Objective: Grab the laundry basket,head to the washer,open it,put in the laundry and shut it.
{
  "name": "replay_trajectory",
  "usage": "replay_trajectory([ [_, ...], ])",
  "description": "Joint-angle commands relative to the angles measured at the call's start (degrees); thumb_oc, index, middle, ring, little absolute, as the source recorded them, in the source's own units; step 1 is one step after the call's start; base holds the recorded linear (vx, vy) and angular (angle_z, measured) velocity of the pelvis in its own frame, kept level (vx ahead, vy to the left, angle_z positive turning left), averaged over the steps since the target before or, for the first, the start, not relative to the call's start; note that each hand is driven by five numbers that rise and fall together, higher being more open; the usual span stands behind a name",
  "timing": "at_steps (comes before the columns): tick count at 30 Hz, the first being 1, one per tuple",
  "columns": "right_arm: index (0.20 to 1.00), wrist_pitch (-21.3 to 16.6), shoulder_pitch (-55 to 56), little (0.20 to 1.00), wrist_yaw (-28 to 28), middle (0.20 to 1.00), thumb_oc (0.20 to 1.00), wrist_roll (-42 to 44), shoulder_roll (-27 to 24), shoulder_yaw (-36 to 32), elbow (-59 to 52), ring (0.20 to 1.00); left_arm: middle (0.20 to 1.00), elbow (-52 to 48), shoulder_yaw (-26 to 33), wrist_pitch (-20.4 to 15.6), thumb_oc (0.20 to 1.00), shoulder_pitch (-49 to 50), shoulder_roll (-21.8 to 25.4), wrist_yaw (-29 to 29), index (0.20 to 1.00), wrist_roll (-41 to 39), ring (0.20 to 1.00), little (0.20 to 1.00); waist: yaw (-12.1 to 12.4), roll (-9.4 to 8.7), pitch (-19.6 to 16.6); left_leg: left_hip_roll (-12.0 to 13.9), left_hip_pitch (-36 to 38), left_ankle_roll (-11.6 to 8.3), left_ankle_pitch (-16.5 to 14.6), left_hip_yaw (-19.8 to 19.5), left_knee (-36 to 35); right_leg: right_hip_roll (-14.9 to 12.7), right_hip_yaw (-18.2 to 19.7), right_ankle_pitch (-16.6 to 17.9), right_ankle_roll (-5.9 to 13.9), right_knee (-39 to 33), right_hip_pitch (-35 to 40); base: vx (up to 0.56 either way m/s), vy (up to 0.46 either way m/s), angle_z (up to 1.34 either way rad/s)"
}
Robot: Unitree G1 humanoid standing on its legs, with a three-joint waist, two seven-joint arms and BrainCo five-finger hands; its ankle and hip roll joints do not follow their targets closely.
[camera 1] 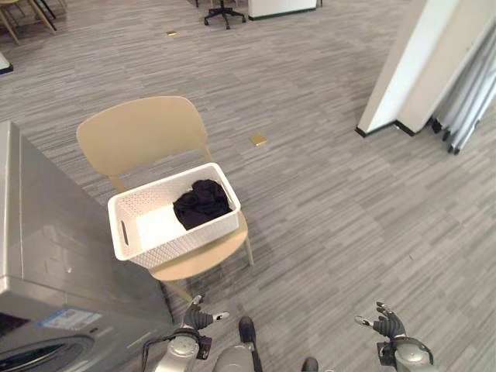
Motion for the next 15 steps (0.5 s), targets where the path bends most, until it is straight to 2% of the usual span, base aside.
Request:
replay_trajectory([
  [1,1.0,-2.2,-1.9,1.0,0.1,1.0,1.0,-0.6,-1.0,0.4,-4.0,1.0,1.0,-1.9,1.2,-1.5,1.0,0.5,3.9,1.6,1.0,-0.1,1.0,1.0,1.0,-0.24,0.3,-0.5,-3.4,-2.86,2.2,-4.7,5.1,-3.1,3.1,8.5,3.77,8.2,0.2,0.17,0.148,0.55],
  [3,1.0,-2.3,-2.4,1.0,0.4,1.0,1.0,-0.5,-1.2,0.9,-4.5,1.0,1.0,-1.3,1.0,-1.5,1.0,0.0,4.6,2.0,1.0,0.4,1.0,1.0,-0.8,0.91,1.2,-1.4,-0.3,-2.42,1.5,-8.4,3.4,1.0,6.8,7.0,2.3,11.2,-5.4,0.26,0.139,0.95],
  [5,1.0,-2.1,-2.6,1.0,0.7,1.0,1.0,-0.7,-1.7,1.5,-5.0,1.0,1.0,-1.1,1.2,-1.7,1.0,-0.4,4.8,2.3,1.0,0.1,1.0,1.0,-2.4,1.89,2.2,-2.3,3.1,-2.66,1.2,-12.2,1.9,4.1,7.6,6.0,1.23,8.4,-9.8,0.28,0.087,1.54],
  [6,1.0,-2.1,-2.7,1.0,0.7,1.0,1.0,-0.7,-1.7,1.5,-5.0,1.0,1.0,-1.1,1.2,-1.7,1.0,-0.4,4.8,2.3,1.0,0.1,1.0,1.0,-2.6,1.88,2.3,-2.4,3.3,-2.69,1.0,-12.4,1.8,4.0,7.4,5.6,1.23,8.7,-9.6,0.13,0.028,1.11],
  [7,1.0,-2.2,-2.8,1.0,0.6,1.0,1.0,-1.0,-2.0,1.8,-5.0,1.0,1.0,-0.9,1.1,-1.7,1.0,-0.7,5.0,2.3,1.0,0.1,1.0,1.0,-2.9,1.91,2.6,-2.8,4.1,-2.8,1.0,-13.6,1.4,5.2,8.1,6.3,1.1,7.5,-11.4,0.14,0.006,0.85],
  [8,1.0,-2.1,-3.0,1.0,0.5,1.0,1.0,-1.2,-2.2,2.0,-5.2,1.0,1.0,-0.5,0.9,-1.6,1.0,-0.9,4.7,2.1,1.0,0.1,1.0,1.0,-3.6,1.81,3.0,-3.5,5.4,-3.0,0.6,-15.5,0.8,5.7,7.9,6.4,1.12,6.4,-11.9,0.29,0.012,1.33],
  [9,1.0,-2.1,-2.9,1.0,0.4,1.0,1.0,-2.0,-2.8,2.0,-6.3,1.0,1.0,-0.2,0.4,-1.5,1.0,-1.2,4.7,1.8,1.0,0.3,1.0,1.0,-4.6,1.11,3.6,-4.9,6.6,-3.14,0.3,-18.9,0.6,7.7,10.2,8.3,1.29,3.5,-14.1,0.28,-0.016,1.4],
  [12,1.0,-2.3,-2.9,1.0,0.4,1.0,1.0,-5.4,-4.6,2.6,-9.5,1.0,1.0,0.0,-0.2,-1.6,1.0,-0.9,4.6,1.5,1.0,1.3,1.0,1.0,-5.2,0.26,3.9,-6.6,8.1,-3.36,-0.4,-23.0,0.6,8.5,9.4,9.5,1.2,0.3,-13.2,0.21,-0.03,1.63],
  [15,1.0,-2.5,-3.0,1.0,0.5,1.0,1.0,-8.2,-5.8,3.5,-11.5,1.0,1.0,0.5,-0.2,-1.9,1.0,-0.6,4.4,1.3,1.0,2.0,1.0,1.0,-5.1,-0.26,3.5,-7.1,8.4,-3.65,-1.3,-23.7,1.2,7.8,9.6,9.9,1.21,-2.6,-11.0,0.1,-0.069,1.01],
])
